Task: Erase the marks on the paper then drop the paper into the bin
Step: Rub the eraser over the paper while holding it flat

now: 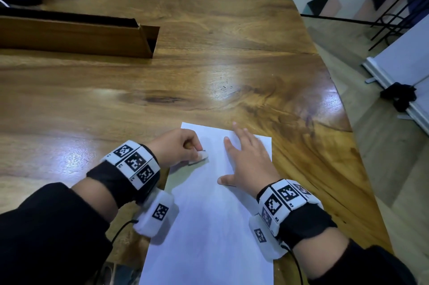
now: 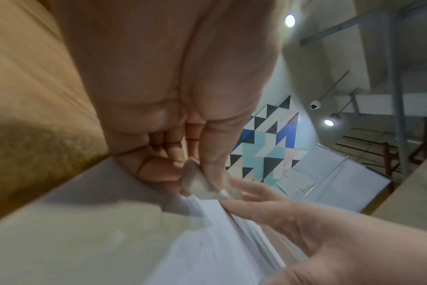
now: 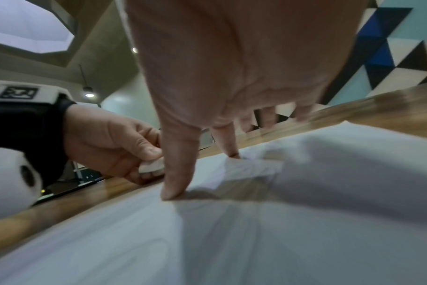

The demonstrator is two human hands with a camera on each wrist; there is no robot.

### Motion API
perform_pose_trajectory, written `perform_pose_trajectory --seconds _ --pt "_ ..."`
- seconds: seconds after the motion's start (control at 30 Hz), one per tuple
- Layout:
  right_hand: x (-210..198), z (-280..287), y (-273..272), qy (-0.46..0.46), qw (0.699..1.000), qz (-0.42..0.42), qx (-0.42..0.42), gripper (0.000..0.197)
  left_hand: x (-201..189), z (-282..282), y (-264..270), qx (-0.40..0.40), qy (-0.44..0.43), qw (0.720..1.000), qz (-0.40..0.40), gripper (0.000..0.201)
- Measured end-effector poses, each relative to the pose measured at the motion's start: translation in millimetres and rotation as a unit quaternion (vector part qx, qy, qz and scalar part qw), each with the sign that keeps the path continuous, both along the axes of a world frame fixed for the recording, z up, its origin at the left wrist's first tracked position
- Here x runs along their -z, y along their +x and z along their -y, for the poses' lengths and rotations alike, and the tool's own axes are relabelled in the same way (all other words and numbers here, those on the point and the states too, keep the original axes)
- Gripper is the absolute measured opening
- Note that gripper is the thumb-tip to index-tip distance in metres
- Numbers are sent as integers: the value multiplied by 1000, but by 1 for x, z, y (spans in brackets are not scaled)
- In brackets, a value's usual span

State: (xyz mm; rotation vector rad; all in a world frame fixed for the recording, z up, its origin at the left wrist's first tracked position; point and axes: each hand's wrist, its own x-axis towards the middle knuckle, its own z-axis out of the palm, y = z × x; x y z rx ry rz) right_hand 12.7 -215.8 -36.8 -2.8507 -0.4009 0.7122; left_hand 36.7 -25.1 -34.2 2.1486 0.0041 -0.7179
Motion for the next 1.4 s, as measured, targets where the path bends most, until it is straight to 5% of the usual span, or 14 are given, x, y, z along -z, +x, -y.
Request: perform_pose_trajectory --seconds 0.13,0.23,0.43,0.6,0.77,0.97,1.13,1.3,1.4 --pt "2 -4 -3 47 999 -25 -9 110 -3 2 13 -16 17 999 -21 13" --pt "5 -8 -5 19 1000 -16 -16 117 -8 13 24 -20 120 989 79 16" --pt "7 -9 -4 9 999 -29 -17 115 -13 29 20 101 192 955 201 15" --pt "7 -10 -3 18 999 -31 -13 114 -18 16 3 238 214 944 77 11" --pt "3 -12 -3 7 999 -42 -17 111 -18 24 19 99 199 961 162 14" --pt "2 -13 -2 11 999 -42 -11 112 -20 15 -1 218 217 950 54 10" --pt "1 -14 -2 9 999 -42 -8 112 -20 25 18 96 207 959 171 13" --pt "1 -14 -2 12 999 -40 -5 112 -19 14 -4 207 217 952 65 9" --pt "0 -14 -2 13 999 -40 -3 112 -21 14 6 162 208 961 79 8"
